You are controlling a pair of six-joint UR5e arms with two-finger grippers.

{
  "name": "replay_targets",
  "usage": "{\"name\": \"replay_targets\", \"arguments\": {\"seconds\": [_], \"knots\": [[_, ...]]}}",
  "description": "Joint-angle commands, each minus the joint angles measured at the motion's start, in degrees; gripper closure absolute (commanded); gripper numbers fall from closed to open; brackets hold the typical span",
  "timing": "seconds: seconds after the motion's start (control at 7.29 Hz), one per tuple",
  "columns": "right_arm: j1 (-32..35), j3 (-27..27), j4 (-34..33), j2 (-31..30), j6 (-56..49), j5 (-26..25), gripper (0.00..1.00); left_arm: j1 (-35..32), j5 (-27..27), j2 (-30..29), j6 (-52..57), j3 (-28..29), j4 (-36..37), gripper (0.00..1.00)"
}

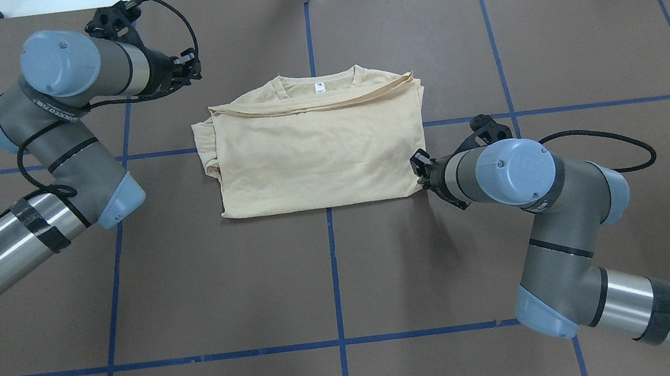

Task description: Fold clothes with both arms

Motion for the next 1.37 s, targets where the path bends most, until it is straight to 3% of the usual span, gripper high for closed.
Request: {"name": "replay_targets", "arguments": {"seconds": [0.0,0.27,0.55,0.69,0.82,0.96,1.1,1.24], "knots": [[0.09,2.8,-0.67,-1.46,-0.06,0.72,1.0,0.0,0.0,-0.03,0.02,0.0,-0.06,0.69],[-3.39,12.35,-2.77,-7.58,1.25,1.86,1.0,0.0,-0.35,-0.03,-0.07,-1.22,0.12,0.69],[-12.33,20.81,-4.28,-12.6,3.28,2.3,1.0,0.0,-0.43,-0.03,-0.42,-3.07,0.56,0.69],[-16.91,24.85,-4.19,-15.93,3.28,5.61,1.0,0.09,-0.52,-0.03,-0.6,-3.77,0.56,0.69],[-18.96,26.97,-4.1,-16.49,3.28,12.08,1.0,0.17,-1.22,-0.03,-0.86,-4.56,0.65,0.69],[-20.72,27.6,-4.02,-16.41,3.54,15.71,0.95,0.26,-4.88,1.37,-1.12,-6.31,0.56,0.69],[-22.04,28.13,-4.02,-16.67,3.63,15.92,0.01,0.26,-6.66,3.21,-2.0,-8.76,0.56,0.69],[-21.88,28.31,-3.93,-16.58,3.63,16.01,0.0,0.44,-8.76,4.79,-3.83,-11.66,0.73,0.68]]}}
